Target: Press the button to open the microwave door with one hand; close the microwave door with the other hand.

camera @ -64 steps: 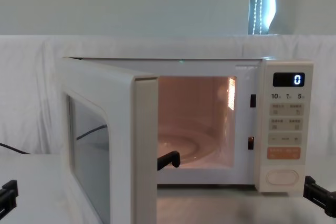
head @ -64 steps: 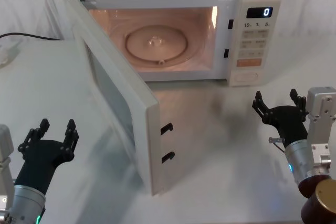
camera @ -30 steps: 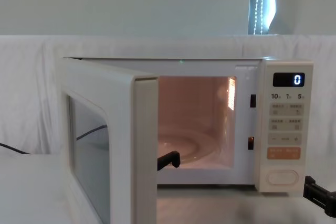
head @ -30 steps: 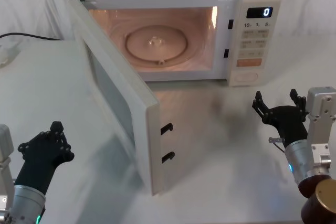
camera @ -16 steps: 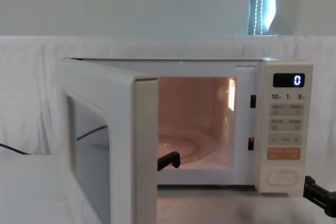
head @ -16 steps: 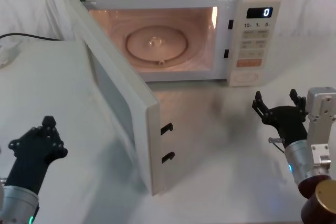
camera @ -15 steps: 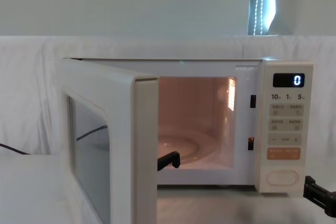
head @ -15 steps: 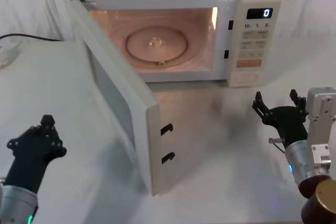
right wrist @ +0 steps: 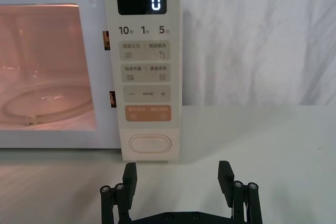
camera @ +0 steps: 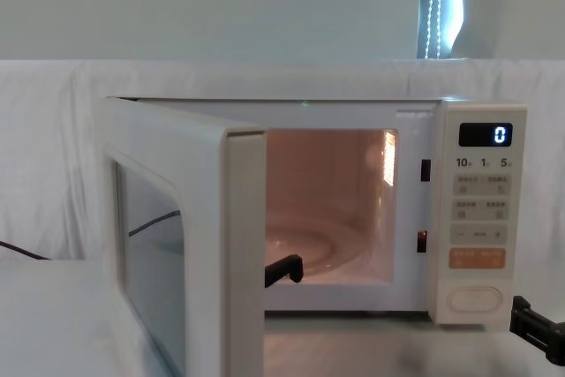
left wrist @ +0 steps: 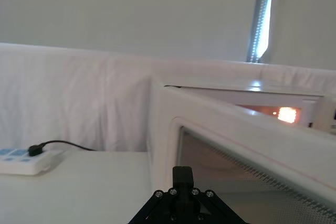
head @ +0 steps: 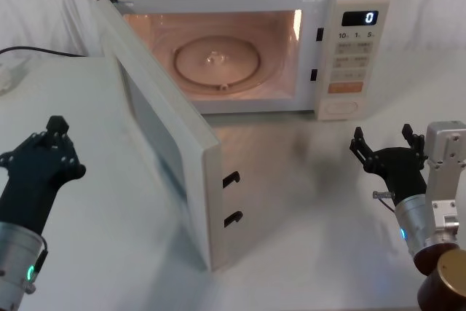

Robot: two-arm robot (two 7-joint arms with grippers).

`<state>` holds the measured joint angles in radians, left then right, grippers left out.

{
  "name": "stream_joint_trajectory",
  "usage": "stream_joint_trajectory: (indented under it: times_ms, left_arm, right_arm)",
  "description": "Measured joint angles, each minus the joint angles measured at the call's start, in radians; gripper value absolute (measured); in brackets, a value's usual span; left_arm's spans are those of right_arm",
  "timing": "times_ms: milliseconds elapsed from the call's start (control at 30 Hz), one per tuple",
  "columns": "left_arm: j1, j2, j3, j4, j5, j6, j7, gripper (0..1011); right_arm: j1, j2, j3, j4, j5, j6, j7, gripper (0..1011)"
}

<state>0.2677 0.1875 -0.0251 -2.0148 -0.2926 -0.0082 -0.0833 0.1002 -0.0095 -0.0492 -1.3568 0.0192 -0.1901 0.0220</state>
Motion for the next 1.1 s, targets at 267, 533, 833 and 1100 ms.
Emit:
stream_joint_trajectory:
  times_ms: [267,533,833,1100]
  left_arm:
    - [-0.07,0.014,0.024,0.01,-0.013,0.067,-0.043,0]
    - [-0.159,0.03,0.066,0.055,-0.021,0.121,-0.061,0]
    - [-0.232,0.037,0.125,0.105,-0.002,0.144,-0.073,0]
    - [-0.301,0.026,0.177,0.163,0.03,0.148,-0.074,0]
  right_arm:
    - [0.0,0.0,0.0,0.0,0.0,0.0,0.0,1002]
    - [0.0,0.0,0.0,0.0,0.0,0.0,0.0,1002]
    - [0.0,0.0,0.0,0.0,0.0,0.0,0.0,1002]
    - [0.0,0.0,0.0,0.0,0.0,0.0,0.0,1002]
